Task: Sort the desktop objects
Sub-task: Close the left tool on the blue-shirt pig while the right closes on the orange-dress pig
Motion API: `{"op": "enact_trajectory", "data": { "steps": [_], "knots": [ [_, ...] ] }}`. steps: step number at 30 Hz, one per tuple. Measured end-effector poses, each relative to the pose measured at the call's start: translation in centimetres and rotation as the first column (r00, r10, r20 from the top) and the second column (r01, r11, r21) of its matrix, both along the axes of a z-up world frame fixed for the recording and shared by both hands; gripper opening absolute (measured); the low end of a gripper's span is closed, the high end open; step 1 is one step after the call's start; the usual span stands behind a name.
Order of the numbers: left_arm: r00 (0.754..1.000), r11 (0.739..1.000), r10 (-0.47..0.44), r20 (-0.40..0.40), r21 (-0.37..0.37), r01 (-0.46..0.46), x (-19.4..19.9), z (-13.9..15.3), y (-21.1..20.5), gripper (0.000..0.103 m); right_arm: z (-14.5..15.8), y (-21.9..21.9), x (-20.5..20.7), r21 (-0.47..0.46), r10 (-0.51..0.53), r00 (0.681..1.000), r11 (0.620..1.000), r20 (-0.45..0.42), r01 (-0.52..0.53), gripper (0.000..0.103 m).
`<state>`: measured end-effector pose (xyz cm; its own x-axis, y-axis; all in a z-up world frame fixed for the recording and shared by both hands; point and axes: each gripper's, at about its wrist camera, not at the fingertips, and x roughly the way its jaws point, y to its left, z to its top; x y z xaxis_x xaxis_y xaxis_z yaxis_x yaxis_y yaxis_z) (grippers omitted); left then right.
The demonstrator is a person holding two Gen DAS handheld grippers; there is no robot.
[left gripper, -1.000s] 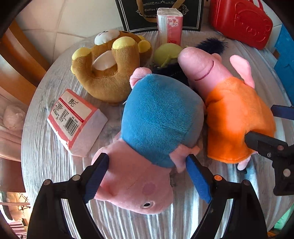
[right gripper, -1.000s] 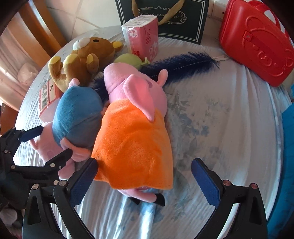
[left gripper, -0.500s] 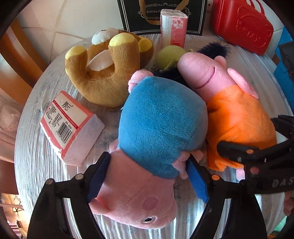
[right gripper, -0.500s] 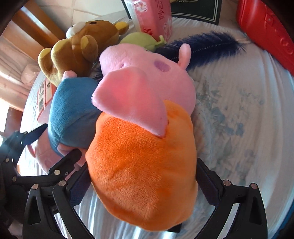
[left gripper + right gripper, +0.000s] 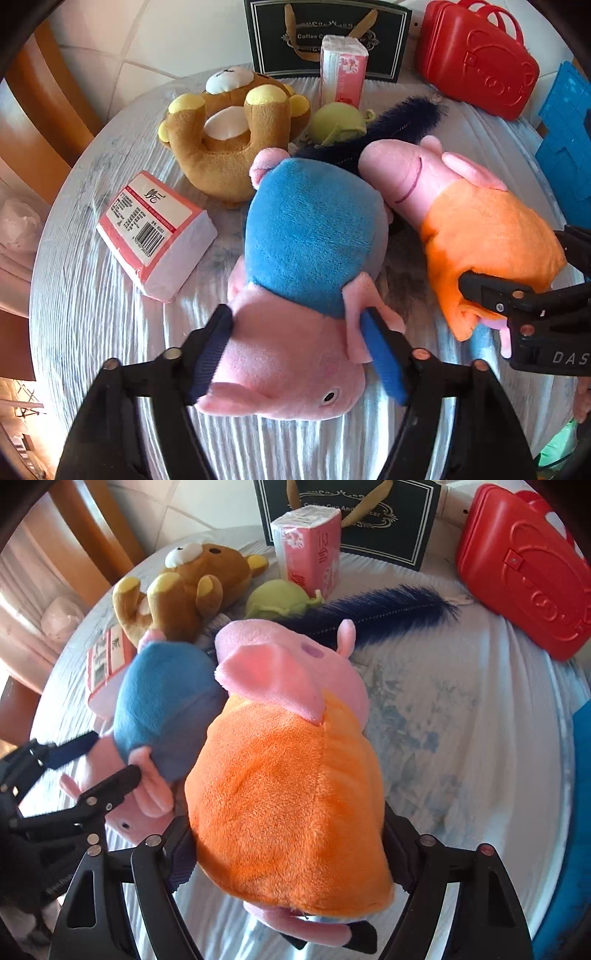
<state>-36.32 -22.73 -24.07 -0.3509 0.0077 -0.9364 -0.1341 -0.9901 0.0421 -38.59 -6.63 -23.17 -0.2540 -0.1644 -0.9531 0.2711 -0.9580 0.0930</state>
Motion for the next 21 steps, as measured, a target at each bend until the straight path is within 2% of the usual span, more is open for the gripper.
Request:
{"op": "enact_trajectory", "data": {
  "steps": [2,5,10,14,16,19,21],
  "knots": [
    [1.0,0.999,-0.014,0.019,-0.036,0.015,-0.6,-0.6,0.3,0.079,-0.7,0.5,0.5,-0.004,-0.017,1.0,1.0,0.02,0.017,0.085],
    [0.999,0.999,-0.027,0.037,-0.045,0.028,-1.7,-1.3,0.5,0.08,-1.3,1.2,0.6,-0.016,-0.019,0.999,1.0,0.035,0.019,0.088],
    [0.996,0.998,-0.061,0.067,-0.028,0.063,-3.2,-2.5,1.2,0.086,-1.4,1.1,-1.0,-0.024,-0.018,0.999,1.0,0.031,0.018,0.093],
    [0.995,0.997,-0.072,0.074,-0.012,0.073,-4.0,-3.4,1.4,0.086,-2.4,0.3,-2.2,0.008,-0.01,0.998,1.0,0.054,0.009,0.096],
    [0.996,0.998,-0.067,0.051,0.02,0.066,-4.0,-3.5,1.0,0.081,-3.6,0.3,-2.8,0.011,-0.021,0.996,1.0,0.083,0.02,0.096],
    [0.998,0.997,-0.054,0.033,0.048,0.052,-3.7,-2.9,0.4,0.072,-4.6,0.7,-3.1,-0.041,-0.033,0.992,0.998,0.119,0.038,0.081],
    [0.999,0.998,-0.033,0.01,0.057,0.032,-3.4,-2.0,0.1,0.07,-3.8,0.3,-2.7,-0.023,-0.024,0.997,0.999,0.078,0.026,0.076]
  ]
}}
